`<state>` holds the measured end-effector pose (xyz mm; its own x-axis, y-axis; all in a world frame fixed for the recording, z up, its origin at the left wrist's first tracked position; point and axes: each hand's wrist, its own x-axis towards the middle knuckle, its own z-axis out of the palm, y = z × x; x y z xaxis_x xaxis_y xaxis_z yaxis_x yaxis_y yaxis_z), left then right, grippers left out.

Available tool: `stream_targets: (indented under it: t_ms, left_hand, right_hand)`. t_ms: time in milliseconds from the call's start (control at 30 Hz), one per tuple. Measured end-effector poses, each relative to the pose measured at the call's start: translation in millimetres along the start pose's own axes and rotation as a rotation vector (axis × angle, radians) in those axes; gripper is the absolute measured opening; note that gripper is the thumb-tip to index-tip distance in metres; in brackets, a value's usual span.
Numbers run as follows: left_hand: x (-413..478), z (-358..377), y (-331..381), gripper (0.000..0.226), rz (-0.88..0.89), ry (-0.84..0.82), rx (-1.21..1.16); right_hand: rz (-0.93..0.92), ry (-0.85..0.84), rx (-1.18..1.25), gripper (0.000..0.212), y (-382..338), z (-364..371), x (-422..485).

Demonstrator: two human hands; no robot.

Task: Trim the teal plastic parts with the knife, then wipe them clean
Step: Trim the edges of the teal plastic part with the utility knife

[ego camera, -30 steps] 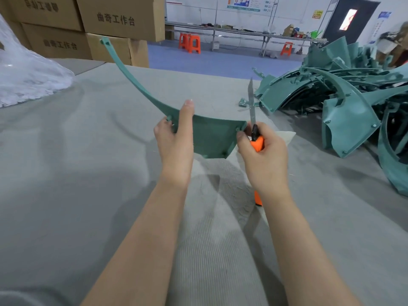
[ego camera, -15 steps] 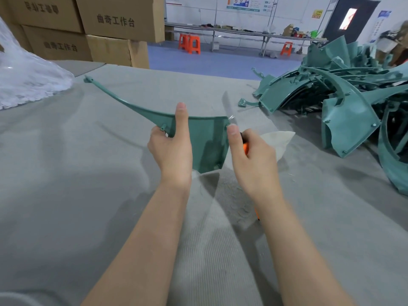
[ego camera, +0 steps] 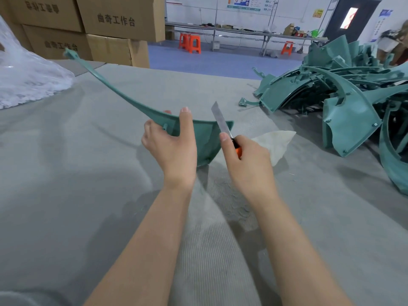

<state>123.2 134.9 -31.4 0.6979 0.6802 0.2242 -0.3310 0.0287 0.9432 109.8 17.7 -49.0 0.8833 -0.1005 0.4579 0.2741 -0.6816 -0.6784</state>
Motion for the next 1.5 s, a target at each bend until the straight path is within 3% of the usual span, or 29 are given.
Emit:
stream_targets:
  t_ms: [233, 367, 467, 567, 733, 1267, 1500]
  left_hand:
    - [0.5, -0.5, -0.3, 0.014, 0.097, 0.007, 0.017]
    - [6.4, -2.8, -6.0, 0.025, 0.083, 0.033, 0.008]
    - [5.7, -2.6, -6.6, 0.030, 0.123, 0.027, 0.051]
    - [5.9, -3.4, -7.3, 0.032, 0.191, 0.046, 0.138]
    - [4.2, -2.5, -8.1, 0.022, 0.228, 0.022, 0.167]
    - [1.7, -2.1, -7.3, 0.025, 0.214, 0.005, 0.162]
    - [3.1, -1.8, -8.3, 0.023, 0.216, 0.004, 0.174]
  right_hand:
    - [0.080, -0.016, -0.006, 0.055, 11.6, -5.6, 6.8]
    - [0.159, -0.021, 0.001, 0.053, 18.9, -12.2, 10.7]
    - [0.116, 0.064, 0.095, 0.053, 10.8, -12.5, 10.9]
    - [0.064, -0.010, 0.189, 0.055, -2.3, -5.6, 4.2]
    - [-0.022, -0.073, 0.120, 0.054, -7.6, 5.3, -3.4]
    - [0.143, -0.097, 0.085, 0.054, 5.9, -0.7, 5.1]
    - [0.074, -0.121, 0.193, 0.061, -8.6, 2.8, -0.7]
